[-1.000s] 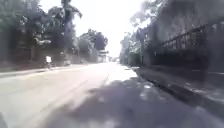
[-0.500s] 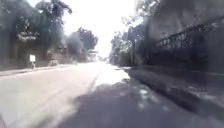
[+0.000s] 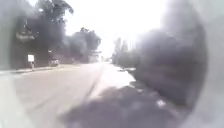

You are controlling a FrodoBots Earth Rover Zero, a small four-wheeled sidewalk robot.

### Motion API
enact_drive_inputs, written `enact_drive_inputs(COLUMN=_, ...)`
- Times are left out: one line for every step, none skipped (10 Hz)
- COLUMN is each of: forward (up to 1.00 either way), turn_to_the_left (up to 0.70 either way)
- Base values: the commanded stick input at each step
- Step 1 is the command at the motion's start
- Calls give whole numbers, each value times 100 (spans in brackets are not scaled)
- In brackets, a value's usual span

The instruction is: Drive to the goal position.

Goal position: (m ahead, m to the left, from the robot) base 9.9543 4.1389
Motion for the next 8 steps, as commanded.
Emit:
enact_drive_inputs(forward=100, turn_to_the_left=0)
enact_drive_inputs(forward=100, turn_to_the_left=0)
enact_drive_inputs(forward=100, turn_to_the_left=0)
enact_drive_inputs(forward=100, turn_to_the_left=0)
enact_drive_inputs(forward=100, turn_to_the_left=0)
enact_drive_inputs(forward=100, turn_to_the_left=0)
enact_drive_inputs(forward=100, turn_to_the_left=0)
enact_drive_inputs(forward=100, turn_to_the_left=0)
